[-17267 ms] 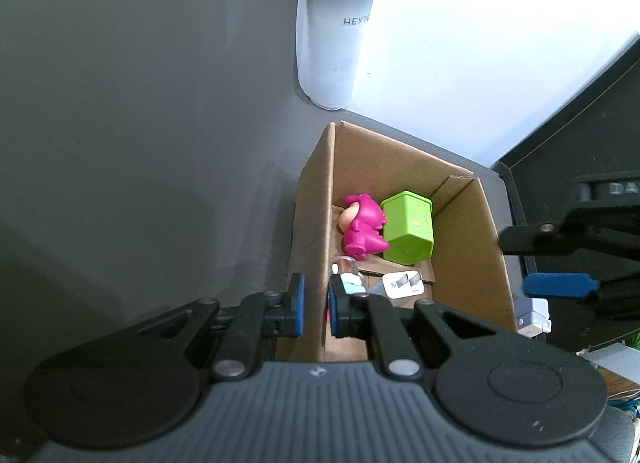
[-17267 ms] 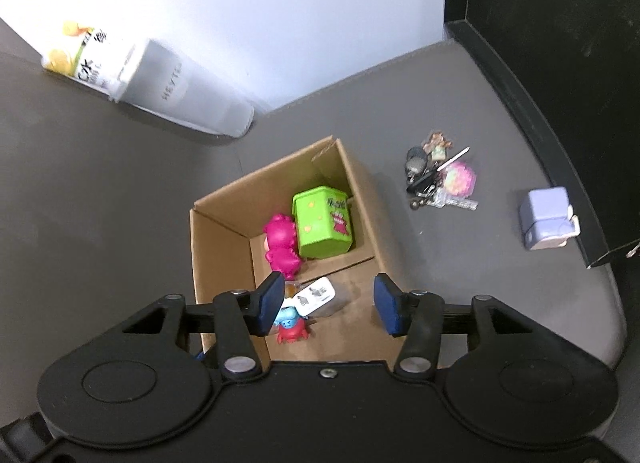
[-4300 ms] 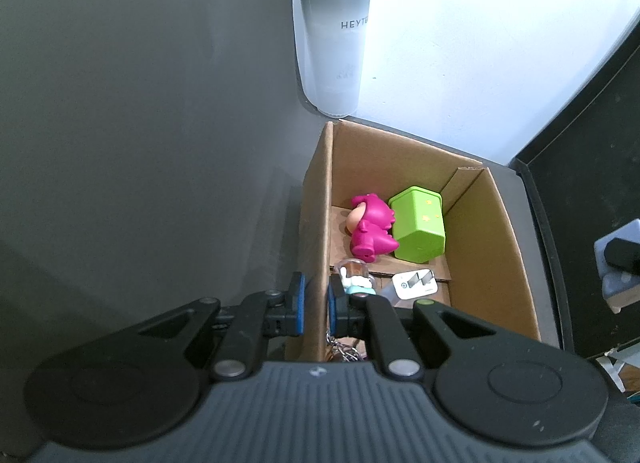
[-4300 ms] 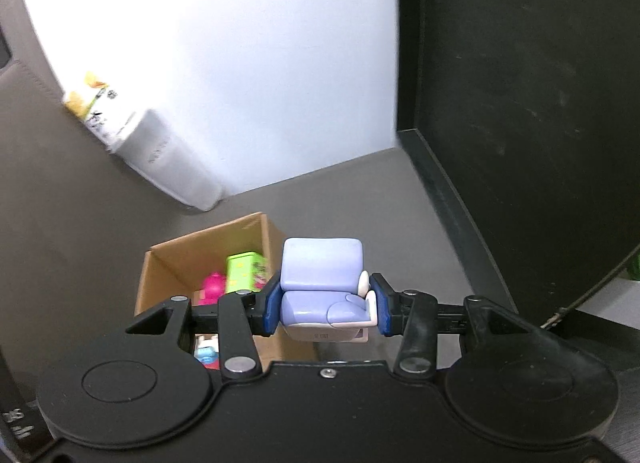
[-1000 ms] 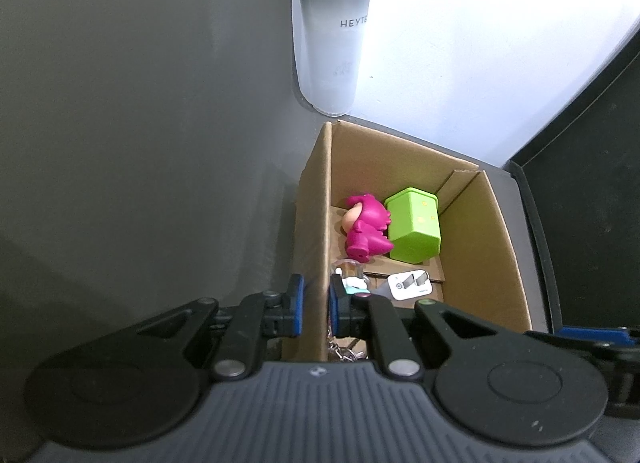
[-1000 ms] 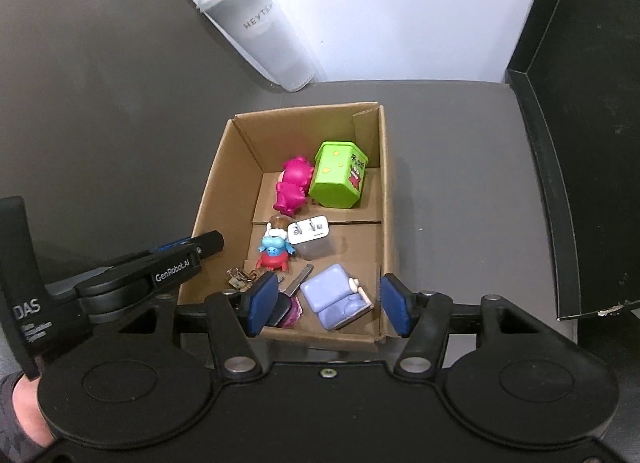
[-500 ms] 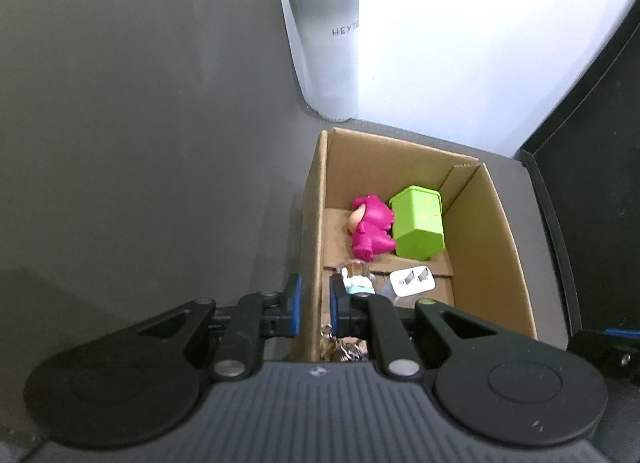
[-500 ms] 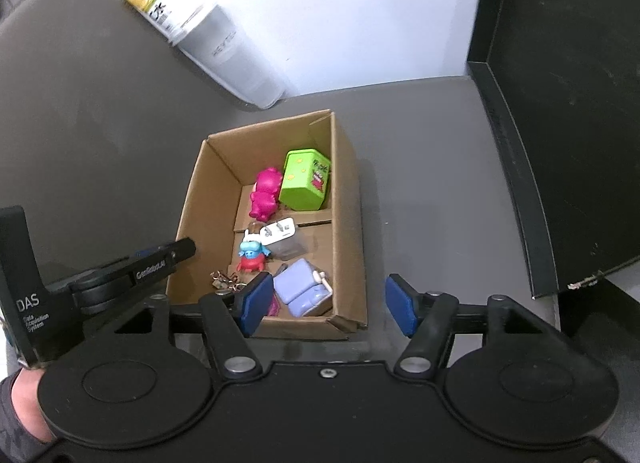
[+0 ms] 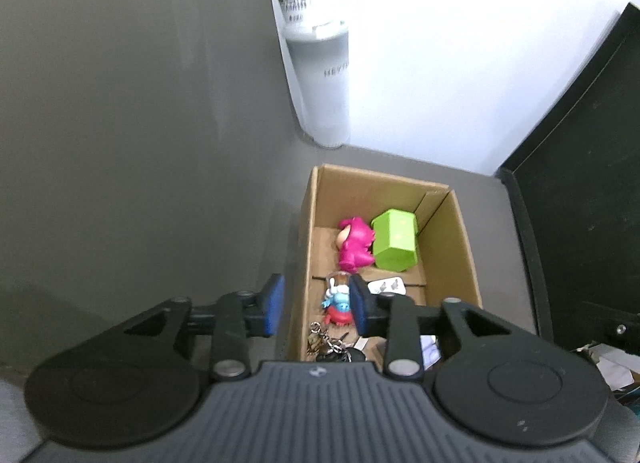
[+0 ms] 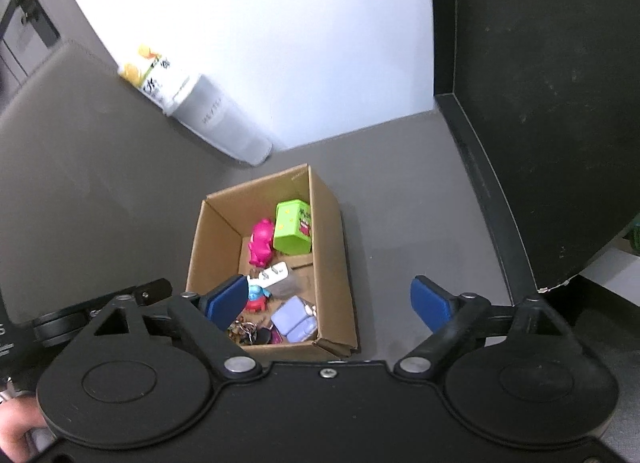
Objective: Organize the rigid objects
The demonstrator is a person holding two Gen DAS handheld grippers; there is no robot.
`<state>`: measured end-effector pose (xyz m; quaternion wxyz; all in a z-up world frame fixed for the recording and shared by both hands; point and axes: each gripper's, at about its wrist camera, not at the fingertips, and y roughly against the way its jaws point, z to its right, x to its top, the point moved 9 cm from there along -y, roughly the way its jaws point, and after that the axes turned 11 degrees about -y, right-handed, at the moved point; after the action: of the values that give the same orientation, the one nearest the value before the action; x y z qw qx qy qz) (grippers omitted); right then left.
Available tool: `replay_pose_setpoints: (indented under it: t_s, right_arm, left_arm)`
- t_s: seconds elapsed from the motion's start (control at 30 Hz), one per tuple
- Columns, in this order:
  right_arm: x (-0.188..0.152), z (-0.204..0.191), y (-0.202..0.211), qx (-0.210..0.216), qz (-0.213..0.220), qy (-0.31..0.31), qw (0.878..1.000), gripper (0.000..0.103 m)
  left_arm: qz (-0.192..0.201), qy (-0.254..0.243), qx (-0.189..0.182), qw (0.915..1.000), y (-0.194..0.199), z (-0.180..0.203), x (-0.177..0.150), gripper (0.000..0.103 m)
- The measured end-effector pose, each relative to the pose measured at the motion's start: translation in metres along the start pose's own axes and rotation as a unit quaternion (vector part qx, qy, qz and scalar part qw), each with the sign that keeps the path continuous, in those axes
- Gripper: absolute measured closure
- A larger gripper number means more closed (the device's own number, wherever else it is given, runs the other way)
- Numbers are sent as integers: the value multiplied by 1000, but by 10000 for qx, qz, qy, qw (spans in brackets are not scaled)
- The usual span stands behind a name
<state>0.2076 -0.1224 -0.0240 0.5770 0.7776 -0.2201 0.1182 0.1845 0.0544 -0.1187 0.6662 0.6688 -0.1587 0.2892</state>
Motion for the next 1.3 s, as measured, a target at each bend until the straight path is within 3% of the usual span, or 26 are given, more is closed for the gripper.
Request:
replay_pose_setpoints:
  t_s: [0.2, 0.37, 0.6, 1.3]
  right_arm:
    - [4, 4, 13, 24, 141, -171, 9998, 8]
    - [5, 6, 28, 68, 301, -217, 9993, 0]
    - [3, 5, 40, 74, 438, -317, 9985, 0]
    - [-5, -26, 92, 70, 842, -27, 9964, 0]
  left_arm:
    - [81, -109, -106, 9999, 28, 7, 8, 40]
    - [151, -169, -205, 9995, 50, 14, 13, 30]
    - [239, -245, -271, 9990, 79, 16, 19, 16]
    - [401, -537, -394, 9970, 158, 9, 14, 12]
